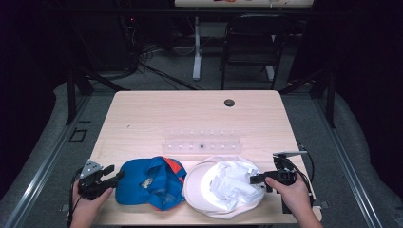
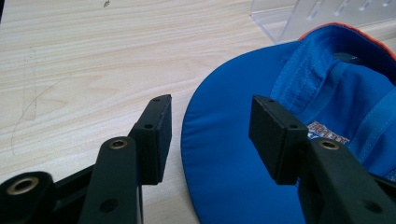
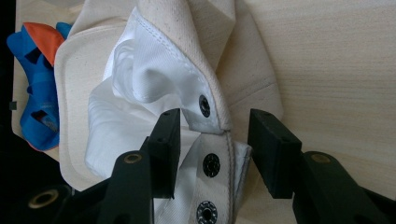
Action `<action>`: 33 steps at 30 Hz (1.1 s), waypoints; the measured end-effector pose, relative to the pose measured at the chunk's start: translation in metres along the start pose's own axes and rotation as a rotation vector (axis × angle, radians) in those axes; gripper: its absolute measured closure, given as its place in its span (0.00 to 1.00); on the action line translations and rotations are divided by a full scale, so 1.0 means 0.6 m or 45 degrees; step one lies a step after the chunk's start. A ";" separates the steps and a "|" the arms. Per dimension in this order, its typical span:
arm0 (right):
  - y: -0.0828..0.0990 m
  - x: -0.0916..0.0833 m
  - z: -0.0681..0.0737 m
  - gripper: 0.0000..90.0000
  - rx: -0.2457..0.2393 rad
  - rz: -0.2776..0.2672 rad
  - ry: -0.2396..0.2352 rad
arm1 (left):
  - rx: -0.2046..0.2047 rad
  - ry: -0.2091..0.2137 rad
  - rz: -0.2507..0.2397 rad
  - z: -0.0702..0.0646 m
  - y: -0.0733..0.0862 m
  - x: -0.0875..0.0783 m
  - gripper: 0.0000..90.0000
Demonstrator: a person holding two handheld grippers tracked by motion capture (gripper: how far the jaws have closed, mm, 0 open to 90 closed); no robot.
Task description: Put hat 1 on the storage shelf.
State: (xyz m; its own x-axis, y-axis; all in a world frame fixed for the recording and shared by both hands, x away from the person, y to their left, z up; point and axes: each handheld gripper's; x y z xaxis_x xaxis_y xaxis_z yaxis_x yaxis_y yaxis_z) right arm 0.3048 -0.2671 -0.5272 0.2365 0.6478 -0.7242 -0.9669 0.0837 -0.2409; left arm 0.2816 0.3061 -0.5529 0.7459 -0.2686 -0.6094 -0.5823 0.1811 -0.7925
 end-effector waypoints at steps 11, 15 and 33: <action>-0.004 0.003 0.002 0.74 0.026 0.076 -0.015 | -0.001 0.003 -0.001 0.000 0.000 0.001 0.55; -0.006 -0.002 0.001 0.81 0.033 0.105 -0.025 | -0.002 0.003 -0.002 0.000 0.000 0.001 0.55; -0.018 -0.013 0.029 0.88 0.030 0.107 -0.014 | -0.001 0.000 -0.004 -0.001 0.000 0.002 0.55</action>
Point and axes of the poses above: each handheld gripper's, and its own axes: x roughly forward along the jaws, y roughly out of its underside, z roughly to its left, and after that the axes turned 6 degrees about -y, right-handed
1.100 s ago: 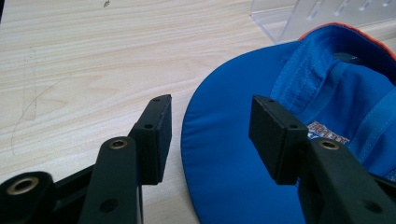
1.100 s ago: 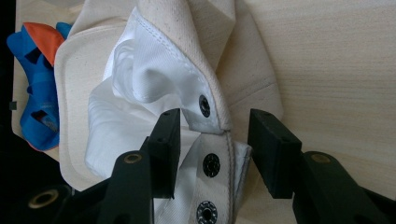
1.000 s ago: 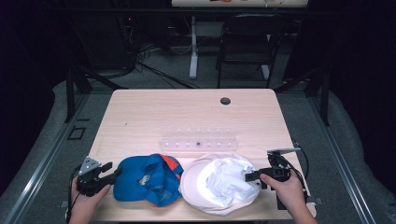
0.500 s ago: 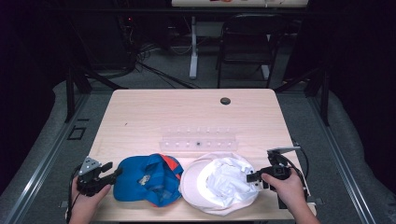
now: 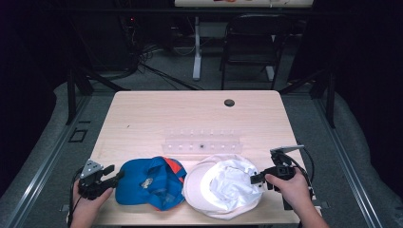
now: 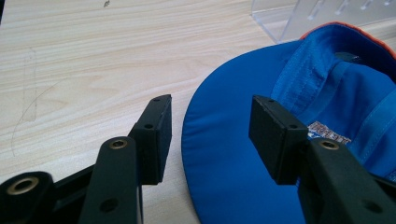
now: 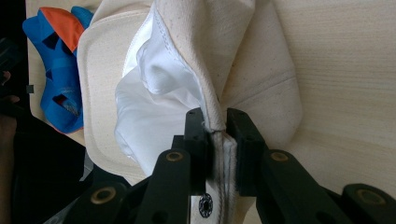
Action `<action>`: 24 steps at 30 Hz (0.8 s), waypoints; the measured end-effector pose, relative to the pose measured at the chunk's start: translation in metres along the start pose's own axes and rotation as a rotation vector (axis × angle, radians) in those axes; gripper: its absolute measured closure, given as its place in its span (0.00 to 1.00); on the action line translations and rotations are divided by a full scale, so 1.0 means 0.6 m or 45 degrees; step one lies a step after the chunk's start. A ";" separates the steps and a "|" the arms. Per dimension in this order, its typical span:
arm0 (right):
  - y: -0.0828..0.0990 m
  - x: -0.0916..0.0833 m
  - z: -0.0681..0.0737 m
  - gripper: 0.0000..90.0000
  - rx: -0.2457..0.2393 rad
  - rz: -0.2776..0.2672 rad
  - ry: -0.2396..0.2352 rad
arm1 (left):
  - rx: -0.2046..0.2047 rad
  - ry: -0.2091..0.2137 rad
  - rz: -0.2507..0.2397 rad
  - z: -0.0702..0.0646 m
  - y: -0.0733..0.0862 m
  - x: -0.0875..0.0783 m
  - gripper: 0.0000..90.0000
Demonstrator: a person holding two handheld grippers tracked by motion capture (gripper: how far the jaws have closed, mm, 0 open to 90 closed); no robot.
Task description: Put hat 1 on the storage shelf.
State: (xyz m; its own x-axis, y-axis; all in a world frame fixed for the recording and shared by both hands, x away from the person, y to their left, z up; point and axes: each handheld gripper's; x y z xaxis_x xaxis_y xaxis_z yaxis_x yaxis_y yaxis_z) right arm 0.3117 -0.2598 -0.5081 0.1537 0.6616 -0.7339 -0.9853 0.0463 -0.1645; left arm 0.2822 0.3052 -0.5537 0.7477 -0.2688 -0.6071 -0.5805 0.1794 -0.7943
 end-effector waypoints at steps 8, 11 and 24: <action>-0.004 -0.007 0.010 0.88 0.008 0.010 -0.029 | 0.003 0.001 -0.002 0.000 0.000 0.000 0.55; -0.006 -0.013 0.015 0.88 0.012 0.023 -0.081 | 0.003 -0.001 0.002 0.000 0.000 0.000 0.55; -0.014 -0.027 0.029 0.89 0.079 -0.038 -0.350 | 0.014 0.004 0.020 0.000 -0.001 -0.001 0.55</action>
Point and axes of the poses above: each handheld gripper's, and its own axes: x roughly forward along the jaws, y roughly out of its underside, z roughly to its left, and after that the axes turned 6 degrees about -y, right-handed
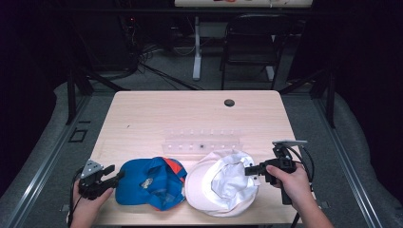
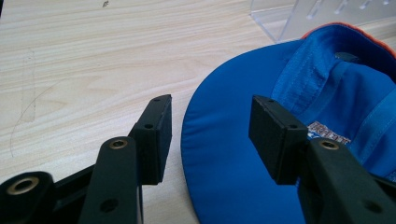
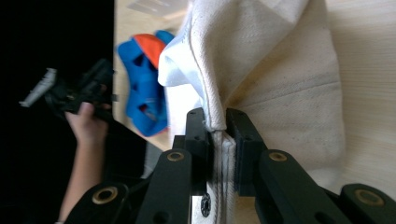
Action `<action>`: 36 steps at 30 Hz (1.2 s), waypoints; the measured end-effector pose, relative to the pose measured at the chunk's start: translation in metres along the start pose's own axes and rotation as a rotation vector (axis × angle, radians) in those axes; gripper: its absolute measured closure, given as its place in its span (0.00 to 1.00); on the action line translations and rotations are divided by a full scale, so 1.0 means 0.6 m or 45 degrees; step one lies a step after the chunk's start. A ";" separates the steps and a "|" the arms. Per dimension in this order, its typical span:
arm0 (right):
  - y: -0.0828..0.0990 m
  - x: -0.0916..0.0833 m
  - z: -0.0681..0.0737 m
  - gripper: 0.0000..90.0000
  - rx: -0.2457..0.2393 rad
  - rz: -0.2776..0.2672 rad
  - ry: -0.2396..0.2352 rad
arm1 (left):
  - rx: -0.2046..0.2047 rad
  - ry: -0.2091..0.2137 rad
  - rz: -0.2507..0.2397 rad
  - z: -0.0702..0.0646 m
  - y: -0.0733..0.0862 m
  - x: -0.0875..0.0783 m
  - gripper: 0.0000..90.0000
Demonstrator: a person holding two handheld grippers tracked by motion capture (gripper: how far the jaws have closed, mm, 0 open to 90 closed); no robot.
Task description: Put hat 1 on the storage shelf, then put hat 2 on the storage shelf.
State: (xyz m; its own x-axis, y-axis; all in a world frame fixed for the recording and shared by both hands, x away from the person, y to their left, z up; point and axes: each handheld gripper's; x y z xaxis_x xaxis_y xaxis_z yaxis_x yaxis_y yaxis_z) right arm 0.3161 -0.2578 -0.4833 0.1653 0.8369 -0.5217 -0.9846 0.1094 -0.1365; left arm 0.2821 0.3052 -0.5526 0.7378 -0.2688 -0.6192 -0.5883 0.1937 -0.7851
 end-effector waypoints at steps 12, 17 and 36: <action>-0.008 0.001 0.033 0.89 0.020 -0.026 -0.220 | -0.011 -0.006 -0.015 0.000 0.002 0.001 0.55; -0.014 -0.001 0.053 0.89 0.032 -0.032 -0.305 | -0.016 -0.005 -0.014 0.002 0.002 0.001 0.55; -0.035 -0.009 0.132 0.90 0.063 -0.051 -0.446 | -0.011 -0.004 -0.013 0.002 0.002 0.001 0.55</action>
Point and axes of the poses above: each handheld gripper's, and its own axes: x roughly forward along the jaws, y roughly out of its underside, z roughly to its left, and after that the axes turned 6 degrees about -y, right-handed
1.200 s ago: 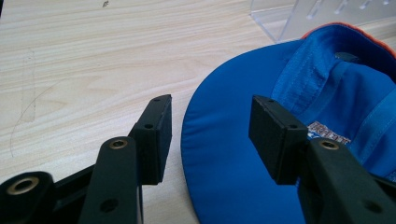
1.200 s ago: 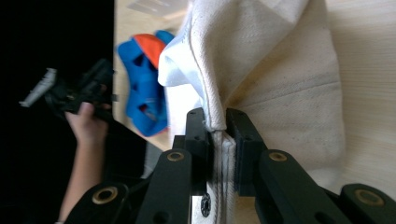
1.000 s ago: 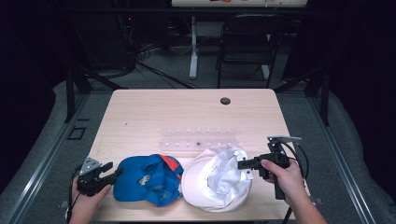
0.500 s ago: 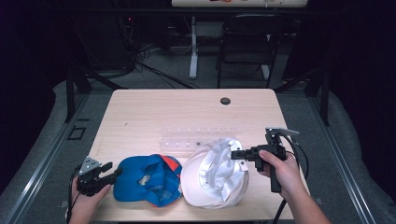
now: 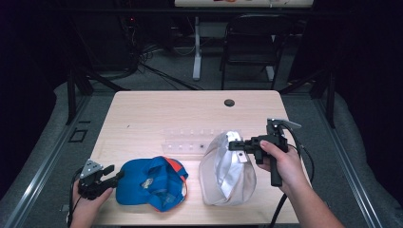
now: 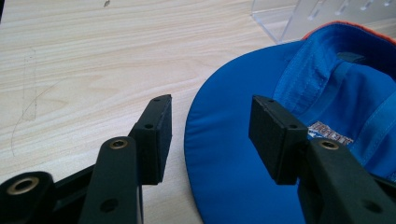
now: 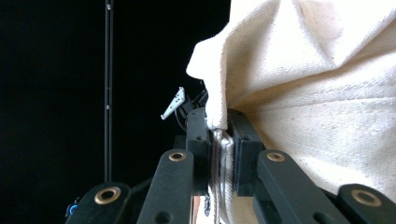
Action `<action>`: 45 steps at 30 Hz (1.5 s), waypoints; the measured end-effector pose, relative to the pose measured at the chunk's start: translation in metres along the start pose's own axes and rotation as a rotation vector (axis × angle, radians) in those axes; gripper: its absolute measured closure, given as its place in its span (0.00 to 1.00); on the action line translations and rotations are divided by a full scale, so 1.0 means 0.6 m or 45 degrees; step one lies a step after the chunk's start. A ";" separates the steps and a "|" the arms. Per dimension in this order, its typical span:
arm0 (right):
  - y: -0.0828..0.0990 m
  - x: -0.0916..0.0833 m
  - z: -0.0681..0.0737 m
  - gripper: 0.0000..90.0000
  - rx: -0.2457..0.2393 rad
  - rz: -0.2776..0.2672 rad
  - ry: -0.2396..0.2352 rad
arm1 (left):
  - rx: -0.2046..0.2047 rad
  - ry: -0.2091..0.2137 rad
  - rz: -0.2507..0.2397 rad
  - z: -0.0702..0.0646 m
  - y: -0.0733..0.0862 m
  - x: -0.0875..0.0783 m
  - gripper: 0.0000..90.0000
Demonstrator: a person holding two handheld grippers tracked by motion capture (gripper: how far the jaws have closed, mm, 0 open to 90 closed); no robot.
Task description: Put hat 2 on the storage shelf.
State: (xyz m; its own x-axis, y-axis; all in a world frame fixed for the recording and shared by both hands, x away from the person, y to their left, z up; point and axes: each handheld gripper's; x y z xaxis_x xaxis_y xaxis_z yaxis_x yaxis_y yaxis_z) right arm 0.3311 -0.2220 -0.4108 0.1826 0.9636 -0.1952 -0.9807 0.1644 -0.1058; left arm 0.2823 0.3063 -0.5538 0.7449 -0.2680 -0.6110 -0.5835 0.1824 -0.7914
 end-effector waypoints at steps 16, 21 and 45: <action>-0.035 -0.011 0.049 0.90 -0.022 -0.106 -0.048 | 0.011 -0.007 -0.012 0.002 0.000 -0.003 0.55; -0.053 0.003 0.062 0.90 -0.021 -0.110 -0.075 | 0.016 -0.010 -0.011 0.004 0.000 -0.003 0.55; -0.135 0.107 0.133 0.90 -0.045 -0.130 -0.101 | 0.024 0.004 0.000 0.002 -0.002 -0.005 0.53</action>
State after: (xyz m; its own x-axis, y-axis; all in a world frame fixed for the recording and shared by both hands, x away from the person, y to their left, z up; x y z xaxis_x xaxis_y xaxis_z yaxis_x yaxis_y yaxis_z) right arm 0.4169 -0.1567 -0.3367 0.2741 0.9560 -0.1042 -0.9539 0.2565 -0.1556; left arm 0.2811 0.3080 -0.5511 0.7440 -0.2711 -0.6107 -0.5772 0.1997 -0.7918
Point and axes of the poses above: each handheld gripper's, and its own axes: x roughly forward along the jaws, y roughly out of its underside, z roughly to its left, and after that the axes turned 6 degrees about -y, right-handed
